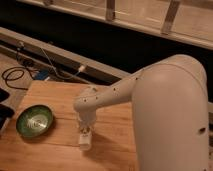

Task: Place the bottle in the ceramic bowl

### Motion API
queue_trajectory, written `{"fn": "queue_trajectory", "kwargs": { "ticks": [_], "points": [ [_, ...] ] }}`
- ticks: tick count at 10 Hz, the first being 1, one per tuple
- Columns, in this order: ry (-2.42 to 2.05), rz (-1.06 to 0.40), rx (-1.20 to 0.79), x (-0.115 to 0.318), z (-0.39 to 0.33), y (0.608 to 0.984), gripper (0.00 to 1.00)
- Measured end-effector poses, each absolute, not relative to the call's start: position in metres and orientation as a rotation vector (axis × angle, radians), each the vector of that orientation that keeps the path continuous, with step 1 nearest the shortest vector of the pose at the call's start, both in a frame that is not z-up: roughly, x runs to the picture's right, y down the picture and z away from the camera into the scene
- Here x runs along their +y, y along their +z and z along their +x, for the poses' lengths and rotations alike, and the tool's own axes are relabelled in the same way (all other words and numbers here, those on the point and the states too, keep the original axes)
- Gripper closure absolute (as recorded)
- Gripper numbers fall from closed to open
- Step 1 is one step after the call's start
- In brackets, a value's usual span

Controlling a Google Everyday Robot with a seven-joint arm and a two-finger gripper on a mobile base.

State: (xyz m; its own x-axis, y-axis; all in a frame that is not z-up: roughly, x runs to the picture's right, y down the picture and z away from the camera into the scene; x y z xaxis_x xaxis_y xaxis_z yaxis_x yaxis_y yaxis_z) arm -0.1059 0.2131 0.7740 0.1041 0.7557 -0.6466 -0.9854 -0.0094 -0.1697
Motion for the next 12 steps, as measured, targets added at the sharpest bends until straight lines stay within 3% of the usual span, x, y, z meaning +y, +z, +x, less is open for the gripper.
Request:
{"fn": "queue_trajectory", "kwargs": {
  "ticks": [4,8,12],
  "points": [
    [1.428,-0.648,0.338,0.167,-0.106,0.761,1.0],
    [1.3,-0.639,0.187,0.107,-0.162,0.743,1.0],
    [1.145,-0.769,0.034,0.102,-0.223,0.729,1.0]
  ]
}}
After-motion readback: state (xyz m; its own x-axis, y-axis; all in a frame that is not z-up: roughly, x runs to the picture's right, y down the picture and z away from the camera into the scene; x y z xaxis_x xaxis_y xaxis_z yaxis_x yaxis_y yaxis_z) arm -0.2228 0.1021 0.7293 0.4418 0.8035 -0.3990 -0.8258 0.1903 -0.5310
